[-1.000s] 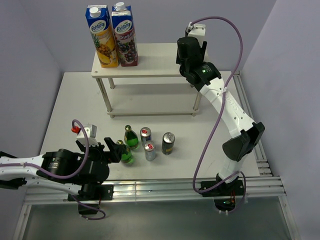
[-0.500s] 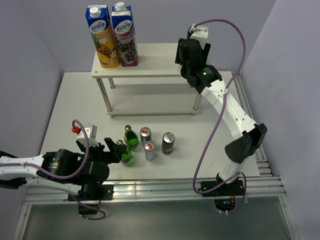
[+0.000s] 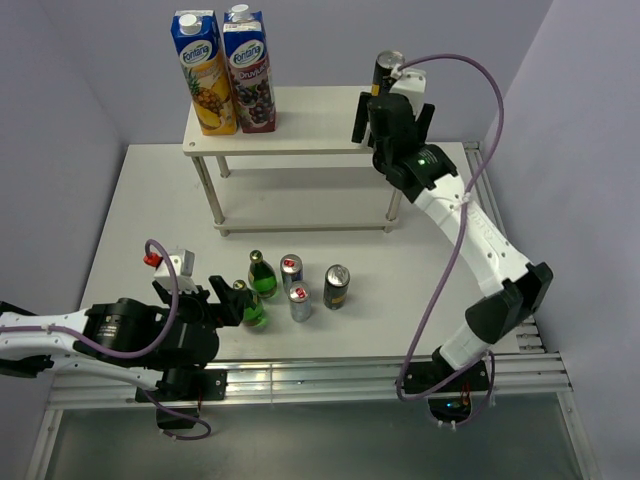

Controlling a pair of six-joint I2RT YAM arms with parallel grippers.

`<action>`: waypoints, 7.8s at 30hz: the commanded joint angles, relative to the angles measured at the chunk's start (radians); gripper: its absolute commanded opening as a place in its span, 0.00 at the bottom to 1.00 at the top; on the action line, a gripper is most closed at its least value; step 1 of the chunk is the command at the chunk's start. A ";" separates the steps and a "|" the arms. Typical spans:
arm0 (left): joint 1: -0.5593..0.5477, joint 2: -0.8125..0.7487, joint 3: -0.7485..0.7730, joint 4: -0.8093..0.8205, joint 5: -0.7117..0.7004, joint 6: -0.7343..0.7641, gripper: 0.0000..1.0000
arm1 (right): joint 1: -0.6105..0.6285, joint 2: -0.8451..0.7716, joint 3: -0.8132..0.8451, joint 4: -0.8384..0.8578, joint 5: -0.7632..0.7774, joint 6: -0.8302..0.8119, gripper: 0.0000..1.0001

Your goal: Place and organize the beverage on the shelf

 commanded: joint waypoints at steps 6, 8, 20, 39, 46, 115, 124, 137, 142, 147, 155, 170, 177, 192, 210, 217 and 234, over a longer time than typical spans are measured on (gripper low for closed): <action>-0.008 0.026 -0.003 -0.022 -0.021 -0.019 0.99 | 0.029 -0.247 -0.186 0.023 -0.126 0.049 1.00; -0.009 0.032 -0.003 -0.022 -0.023 -0.016 0.99 | 0.054 -0.317 -0.264 0.051 -0.138 0.049 1.00; -0.008 0.032 0.000 -0.022 -0.041 -0.013 0.99 | 0.448 -0.813 -0.908 0.201 -0.122 0.177 1.00; 0.000 0.012 0.031 -0.022 -0.066 0.057 0.99 | 0.786 -0.701 -1.440 0.555 -0.004 0.593 1.00; 0.000 0.053 0.019 -0.022 -0.055 0.051 0.99 | 0.767 -0.490 -1.422 0.710 0.096 0.532 1.00; -0.006 -0.026 -0.004 0.045 -0.029 0.117 0.99 | 0.106 0.285 0.497 0.071 -0.049 -0.171 0.00; -0.006 -0.048 -0.006 0.047 -0.029 0.119 0.99 | 0.088 0.264 0.382 0.128 -0.037 -0.158 0.00; -0.008 -0.057 -0.006 0.045 -0.029 0.117 0.99 | 0.088 0.198 0.281 0.137 -0.072 -0.122 0.72; -0.009 -0.069 -0.004 0.047 -0.029 0.119 0.99 | 0.091 0.178 0.248 0.142 -0.077 -0.117 0.98; -0.009 -0.074 -0.006 0.048 -0.029 0.119 0.99 | 0.095 0.153 0.221 0.128 -0.079 -0.106 1.00; -0.008 -0.075 -0.006 0.048 -0.029 0.119 0.99 | 0.132 0.075 0.152 0.122 -0.095 -0.094 1.00; -0.009 -0.076 -0.012 0.061 -0.027 0.128 0.99 | 0.537 -0.446 -0.475 0.228 0.131 0.069 1.00; -0.011 -0.056 -0.015 0.076 -0.024 0.149 0.99 | 0.928 -0.739 -1.159 0.520 0.118 0.246 1.00; -0.009 -0.023 -0.012 0.056 -0.032 0.123 0.99 | 0.945 -0.264 -1.264 0.868 0.009 0.313 1.00; -0.009 -0.063 -0.014 0.068 -0.026 0.139 0.99 | 0.769 0.029 -1.191 1.146 0.055 0.184 0.10; -0.012 -0.105 -0.018 0.080 -0.021 0.151 0.99 | 0.772 -0.168 -1.201 0.846 0.208 0.334 0.00; -0.014 -0.075 -0.014 0.067 -0.026 0.139 0.99 | 0.309 -0.227 -0.861 0.571 0.090 0.199 0.00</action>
